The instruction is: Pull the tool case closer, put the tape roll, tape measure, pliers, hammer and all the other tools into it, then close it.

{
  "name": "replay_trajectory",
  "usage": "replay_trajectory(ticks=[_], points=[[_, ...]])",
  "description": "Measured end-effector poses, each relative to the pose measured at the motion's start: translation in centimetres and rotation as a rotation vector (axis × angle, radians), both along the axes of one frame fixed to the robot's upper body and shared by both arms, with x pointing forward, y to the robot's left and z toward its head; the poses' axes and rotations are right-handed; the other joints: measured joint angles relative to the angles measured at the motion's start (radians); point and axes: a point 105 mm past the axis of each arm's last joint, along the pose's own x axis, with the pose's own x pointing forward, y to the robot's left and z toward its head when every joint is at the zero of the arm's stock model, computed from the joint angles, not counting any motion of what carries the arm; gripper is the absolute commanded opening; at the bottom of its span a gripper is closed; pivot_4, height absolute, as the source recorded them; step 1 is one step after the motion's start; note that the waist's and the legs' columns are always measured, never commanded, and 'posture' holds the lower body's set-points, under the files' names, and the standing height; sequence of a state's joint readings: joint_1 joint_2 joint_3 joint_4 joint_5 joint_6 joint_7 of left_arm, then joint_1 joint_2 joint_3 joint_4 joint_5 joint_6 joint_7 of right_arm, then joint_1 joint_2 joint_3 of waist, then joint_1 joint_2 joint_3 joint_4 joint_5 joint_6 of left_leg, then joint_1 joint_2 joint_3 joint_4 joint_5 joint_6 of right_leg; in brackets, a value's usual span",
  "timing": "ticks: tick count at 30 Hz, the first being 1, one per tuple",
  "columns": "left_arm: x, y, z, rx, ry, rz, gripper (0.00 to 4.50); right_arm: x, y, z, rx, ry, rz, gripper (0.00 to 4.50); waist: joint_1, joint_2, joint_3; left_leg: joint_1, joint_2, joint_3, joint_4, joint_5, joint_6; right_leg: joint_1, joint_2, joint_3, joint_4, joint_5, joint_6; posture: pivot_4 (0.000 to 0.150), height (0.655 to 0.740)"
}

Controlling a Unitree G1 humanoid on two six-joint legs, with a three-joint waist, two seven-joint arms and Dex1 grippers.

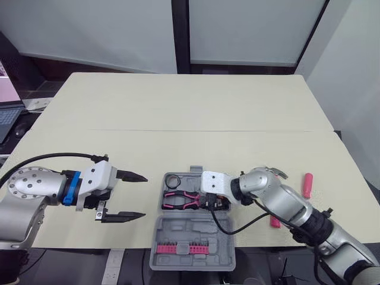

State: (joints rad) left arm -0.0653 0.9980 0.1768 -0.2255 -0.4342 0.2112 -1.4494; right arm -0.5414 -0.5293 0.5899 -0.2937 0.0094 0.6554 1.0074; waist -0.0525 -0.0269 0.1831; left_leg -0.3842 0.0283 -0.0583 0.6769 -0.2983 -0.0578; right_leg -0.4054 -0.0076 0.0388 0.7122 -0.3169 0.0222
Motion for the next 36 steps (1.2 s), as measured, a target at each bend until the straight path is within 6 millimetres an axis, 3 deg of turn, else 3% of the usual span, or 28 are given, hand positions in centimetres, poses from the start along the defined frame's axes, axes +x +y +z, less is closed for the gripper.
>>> replay_trajectory(ticks=[2,5,13,16,22,36], points=[[0.2,-0.2,0.1,0.0,-0.009,-0.007,4.5,-0.3,0.2,0.6,0.05,-0.018,0.046,2.78,0.0,0.0,0.0,0.0,0.0,0.0,0.0,0.0,0.0,0.0,0.0,0.0,0.0,0.0,0.0,0.15,0.74],[0.4,-0.6,0.2,-0.011,-0.02,-0.011,4.5,-0.4,1.6,1.3,0.181,-0.049,0.082,2.3,-0.005,0.0,0.0,0.001,0.0,0.002,0.0,0.0,0.0,0.0,0.002,0.001,0.0,0.0,0.0,0.15,0.74],[0.5,-0.8,0.1,-0.02,-0.032,-0.019,4.5,1.2,2.8,-0.1,0.284,-0.077,0.027,0.61,-0.004,0.0,0.0,0.001,0.0,0.002,0.0,0.0,0.0,0.0,0.002,0.002,0.0,0.0,0.0,0.15,0.74],[0.5,-0.9,0.2,-0.02,-0.036,-0.02,4.5,1.6,2.6,-1.6,0.277,-0.058,-0.029,0.0,-0.003,0.0,0.0,0.001,0.0,0.002,0.0,0.0,0.0,0.0,0.002,0.002,0.001,0.0,0.0,0.15,0.74],[0.6,-0.8,0.2,-0.021,-0.043,-0.014,4.5,2.1,2.2,-3.7,0.228,-0.06,-0.063,0.0,-0.003,0.0,0.0,0.002,0.0,0.002,0.0,0.0,0.0,0.0,0.002,0.002,0.001,0.0,0.0,0.15,0.74],[0.5,-0.7,-0.3,-0.025,-0.034,0.019,4.5,2.3,2.3,-4.7,0.197,-0.101,-0.05,0.0,-0.004,-0.001,-0.003,0.004,0.0,0.003,0.0,0.0,0.0,0.001,0.003,0.003,0.001,0.0,0.0,0.15,0.74]])
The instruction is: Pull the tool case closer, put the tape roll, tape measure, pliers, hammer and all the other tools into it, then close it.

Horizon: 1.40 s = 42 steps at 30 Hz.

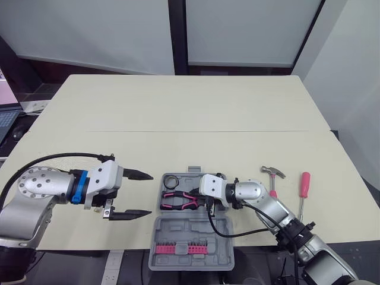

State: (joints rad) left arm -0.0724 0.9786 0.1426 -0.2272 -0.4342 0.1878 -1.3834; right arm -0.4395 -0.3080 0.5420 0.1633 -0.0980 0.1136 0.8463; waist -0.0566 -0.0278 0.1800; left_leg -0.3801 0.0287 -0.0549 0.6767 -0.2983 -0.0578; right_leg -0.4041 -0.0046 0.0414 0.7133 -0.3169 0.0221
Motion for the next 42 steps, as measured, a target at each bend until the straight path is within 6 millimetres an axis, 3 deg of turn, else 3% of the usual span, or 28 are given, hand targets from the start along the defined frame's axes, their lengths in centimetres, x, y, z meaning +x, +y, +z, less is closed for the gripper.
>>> replay_trajectory(ticks=[6,8,10,15,17,22,25,27,31,34,37,40,42], points=[[-0.1,-0.4,-0.1,-0.073,0.031,0.05,4.5,0.3,-0.3,0.5,0.054,0.03,-0.015,0.0,0.0,0.0,0.0,-0.001,0.001,0.0,0.0,0.0,0.0,0.0,0.0,0.0,0.0,0.0,0.0,0.15,0.74],[-0.3,-0.1,0.1,-0.11,0.066,0.092,4.5,0.8,-1.7,1.1,0.091,0.069,-0.066,0.43,0.001,0.0,0.0,-0.002,0.002,-0.002,0.0,0.0,0.0,-0.001,-0.001,0.0,0.0,0.0,0.0,0.15,0.74],[-0.1,0.8,0.7,-0.151,0.088,0.161,4.5,1.4,-3.3,3.5,0.16,0.084,-0.1,0.79,0.003,0.002,0.002,-0.003,0.002,-0.002,0.0,0.0,0.0,-0.001,-0.002,0.0,0.0,0.0,0.0,0.15,0.74],[0.8,4.8,3.2,-0.188,0.081,0.356,4.5,1.6,-10.1,12.9,0.286,0.007,-0.142,1.85,0.009,0.002,0.002,-0.002,0.001,-0.003,0.0,0.0,0.0,0.0,-0.003,-0.002,0.0,0.0,0.0,0.15,0.74],[1.0,6.3,3.4,-0.188,0.084,0.417,4.5,1.2,-12.8,14.4,0.28,0.005,-0.177,2.29,0.01,0.002,0.002,-0.002,0.0,-0.003,-0.001,0.0,0.0,0.0,-0.003,-0.002,-0.001,0.0,0.0,0.15,0.74],[1.4,12.1,3.9,-0.178,0.066,0.629,4.5,0.6,-20.6,14.2,0.164,0.027,-0.355,3.5,0.018,0.002,0.002,-0.001,-0.001,0.003,-0.001,0.0,0.001,0.0,-0.002,0.0,-0.002,0.0,0.0,0.15,0.74],[1.1,16.2,3.9,-0.167,0.05,0.772,4.5,0.6,-26.7,14.3,0.108,-0.006,-0.54,4.43,0.017,0.002,0.002,-0.001,-0.001,0.006,-0.001,0.0,0.001,0.0,-0.002,0.0,-0.002,0.0,0.0,0.15,0.74],[0.8,18.3,3.6,-0.159,0.04,0.845,4.5,0.4,-29.6,14.1,0.095,-0.03,-0.63,4.43,0.016,0.002,0.002,-0.001,-0.001,0.006,-0.001,0.0,0.001,0.0,-0.001,-0.001,-0.002,0.0,0.0,0.15,0.74],[0.7,22.0,2.1,-0.177,0.033,0.999,4.5,-0.8,-34.2,10.7,0.073,0.03,-0.782,4.43,0.016,0.002,0.002,-0.001,-0.001,0.009,-0.001,0.0,0.001,-0.001,-0.001,0.0,-0.002,0.0,0.0,0.15,0.74],[0.6,23.3,1.3,-0.18,0.03,1.058,4.5,-1.3,-35.9,9.3,0.052,0.043,-0.839,4.43,0.013,0.003,0.002,0.0,-0.001,0.01,-0.001,0.0,0.001,-0.001,-0.001,0.001,-0.001,0.0,0.0,0.15,0.74],[0.7,23.6,1.2,-0.169,0.015,1.064,4.5,-1.4,-36.3,9.1,0.043,0.03,-0.851,4.43,0.005,0.003,0.002,0.0,0.0,0.01,-0.001,0.0,0.001,-0.001,-0.001,0.001,0.0,0.0,0.0,0.15,0.74],[1.3,22.8,2.0,-0.151,-0.031,1.021,4.5,-0.9,-34.6,9.8,0.029,0.014,-0.786,4.43,0.0,0.003,0.002,0.0,0.001,0.008,-0.001,0.0,0.001,-0.001,-0.001,0.001,0.0,0.0,0.0,0.15,0.74],[1.6,21.2,1.9,-0.136,-0.041,0.95,4.5,-0.6,-32.8,10.1,0.006,0.011,-0.711,4.43,-0.001,0.004,0.002,0.0,0.003,0.007,-0.001,0.0,0.001,-0.001,-0.001,0.002,0.001,0.0,0.0,0.15,0.74]])
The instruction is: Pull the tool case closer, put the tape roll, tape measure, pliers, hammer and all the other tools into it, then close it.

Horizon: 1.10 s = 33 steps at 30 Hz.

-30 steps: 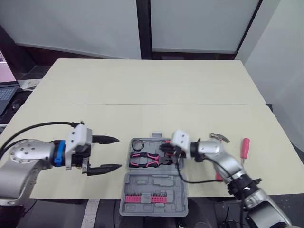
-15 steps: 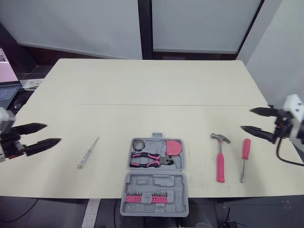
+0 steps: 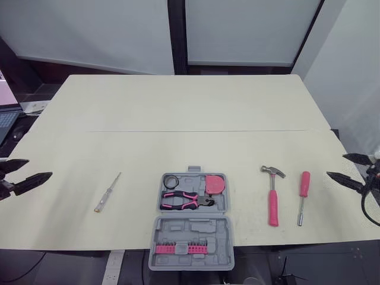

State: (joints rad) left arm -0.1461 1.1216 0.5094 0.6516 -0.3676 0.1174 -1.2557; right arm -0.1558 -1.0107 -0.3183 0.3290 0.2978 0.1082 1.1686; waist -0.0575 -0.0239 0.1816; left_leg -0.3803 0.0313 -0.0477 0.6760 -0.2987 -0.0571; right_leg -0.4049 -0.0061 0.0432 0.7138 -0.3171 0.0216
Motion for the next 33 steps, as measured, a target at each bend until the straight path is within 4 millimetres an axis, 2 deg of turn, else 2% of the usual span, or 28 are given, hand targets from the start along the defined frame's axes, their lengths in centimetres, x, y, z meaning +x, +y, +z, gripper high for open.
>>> replay_trajectory(ticks=[2,3,5,8,10,13,15,17,22,28,33], points=[[0.1,-3.3,-0.7,0.009,0.006,-0.114,4.5,0.0,3.2,-0.5,-0.053,0.032,0.131,4.43,0.0,0.001,0.0,-0.001,0.002,-0.002,0.0,0.0,0.0,0.0,-0.004,0.0,0.0,0.0,0.0,0.15,0.74],[0.2,-5.1,-1.1,0.005,0.007,-0.172,4.32,-0.2,4.8,-1.0,-0.086,0.053,0.204,4.27,0.001,0.001,0.0,-0.001,0.001,-0.003,0.0,0.0,0.0,0.0,-0.005,0.0,0.0,0.0,0.0,0.15,0.74],[-0.5,-8.8,-2.3,0.048,0.047,-0.303,3.91,-0.8,8.0,-2.1,-0.161,0.095,0.343,3.84,0.003,0.0,0.0,-0.002,0.001,-0.003,0.001,0.0,0.0,0.0,-0.005,0.001,0.0,0.0,0.0,0.15,0.74],[-1.7,-13.2,-3.8,0.1,0.106,-0.473,2.96,-1.8,11.5,-3.3,-0.217,0.145,0.476,2.82,0.01,0.0,0.0,-0.002,-0.001,-0.004,0.001,0.0,0.0,0.0,-0.006,0.001,0.0,0.0,0.0,0.15,0.74],[-2.3,-14.6,-4.4,0.121,0.132,-0.513,2.29,-2.0,12.8,-3.7,-0.254,0.157,0.514,2.23,0.014,0.0,0.0,-0.002,-0.002,-0.004,0.001,0.0,0.0,0.001,-0.006,0.001,-0.001,0.0,0.0,0.15,0.74],[-3.2,-17.0,-6.4,0.181,0.198,-0.599,1.33,-2.0,15.8,-4.3,-0.297,0.136,0.586,1.62,0.014,0.0,0.0,-0.001,-0.003,-0.004,0.001,0.0,0.0,0.001,-0.001,0.001,-0.001,0.0,0.0,0.15,0.74],[-3.6,-17.7,-7.9,0.211,0.246,-0.621,0.63,-2.6,17.4,-5.2,-0.305,0.146,0.635,1.22,0.016,0.0,0.0,-0.002,-0.003,-0.004,0.001,0.0,0.0,0.001,0.0,0.0,-0.001,0.0,0.0,0.15,0.74],[-3.7,-18.0,-9.0,0.239,0.278,-0.622,0.01,-3.0,18.0,-6.0,-0.321,0.17,0.652,0.84,0.022,0.0,0.0,-0.002,-0.003,-0.004,0.001,0.0,0.0,0.001,0.0,0.0,-0.001,0.0,0.0,0.15,0.74],[-2.5,-19.8,-10.9,0.291,0.271,-0.618,0.0,-3.4,18.7,-7.6,-0.35,0.202,0.666,0.02,0.028,-0.001,-0.001,-0.002,-0.003,-0.004,0.002,0.0,0.0,0.001,-0.001,0.0,-0.002,0.0,0.0,0.15,0.74],[-1.9,-21.5,-12.4,0.303,0.279,-0.617,0.0,-3.4,20.1,-9.3,-0.341,0.219,0.691,0.02,0.026,-0.001,-0.001,-0.001,-0.003,-0.004,0.002,0.0,0.0,0.001,0.001,0.0,-0.001,0.0,0.0,0.15,0.74],[-1.5,-22.5,-12.7,0.297,0.271,-0.62,0.0,-3.1,21.0,-10.0,-0.335,0.222,0.705,0.02,0.027,-0.001,-0.001,-0.001,-0.003,-0.005,0.002,0.0,0.0,0.001,0.0,0.0,-0.001,0.0,0.0,0.15,0.74]])
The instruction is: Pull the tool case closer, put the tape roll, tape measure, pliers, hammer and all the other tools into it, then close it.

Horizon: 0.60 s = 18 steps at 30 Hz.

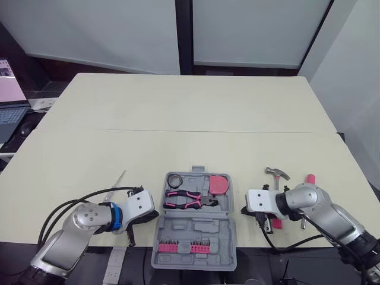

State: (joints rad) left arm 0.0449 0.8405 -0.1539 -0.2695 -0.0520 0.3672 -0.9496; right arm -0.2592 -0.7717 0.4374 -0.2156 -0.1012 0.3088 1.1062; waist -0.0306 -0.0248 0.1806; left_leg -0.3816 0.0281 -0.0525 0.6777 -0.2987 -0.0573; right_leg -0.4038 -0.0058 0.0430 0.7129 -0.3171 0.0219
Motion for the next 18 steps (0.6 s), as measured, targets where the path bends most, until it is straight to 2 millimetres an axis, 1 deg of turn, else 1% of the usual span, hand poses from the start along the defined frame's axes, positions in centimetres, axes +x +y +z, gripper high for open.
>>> replay_trajectory(ticks=[3,6,10,14,18], points=[[0.2,-0.7,-0.1,-0.007,-0.01,-0.007,0.0,-0.3,1.3,-0.3,0.027,0.003,0.031,0.02,0.0,0.0,0.0,0.0,0.0,0.0,0.0,0.0,0.0,0.0,-0.001,0.0,0.0,0.0,0.0,0.15,0.74],[0.1,-1.2,-0.2,-0.017,-0.01,-0.004,0.0,-0.7,2.2,-0.8,0.026,0.014,0.058,0.02,0.001,0.0,-0.001,0.0,0.0,-0.001,0.0,0.0,0.0,0.0,-0.002,0.0,0.0,0.0,0.0,0.15,0.74],[0.0,-1.3,-0.3,-0.015,0.005,0.005,0.0,-0.6,2.7,-0.8,0.028,0.022,0.054,0.02,0.0,0.0,-0.001,0.001,0.0,-0.001,0.0,0.0,0.0,0.001,-0.001,0.0,0.0,0.0,0.0,0.15,0.74],[0.3,-1.7,-0.3,-0.026,0.016,0.019,0.0,-0.3,2.7,-0.8,0.018,0.017,0.046,0.02,0.001,0.001,-0.003,0.002,-0.001,-0.001,0.0,0.0,0.0,0.002,-0.001,-0.001,0.0,0.0,0.0,0.15,0.74],[0.8,-1.8,-0.4,-0.025,0.013,0.023,0.0,0.1,2.5,-0.9,0.018,0.01,0.031,0.02,0.001,0.001,-0.003,0.008,-0.001,-0.001,0.0,0.0,0.0,0.01,-0.001,-0.002,-0.001,0.0,0.0,0.15,0.74]])
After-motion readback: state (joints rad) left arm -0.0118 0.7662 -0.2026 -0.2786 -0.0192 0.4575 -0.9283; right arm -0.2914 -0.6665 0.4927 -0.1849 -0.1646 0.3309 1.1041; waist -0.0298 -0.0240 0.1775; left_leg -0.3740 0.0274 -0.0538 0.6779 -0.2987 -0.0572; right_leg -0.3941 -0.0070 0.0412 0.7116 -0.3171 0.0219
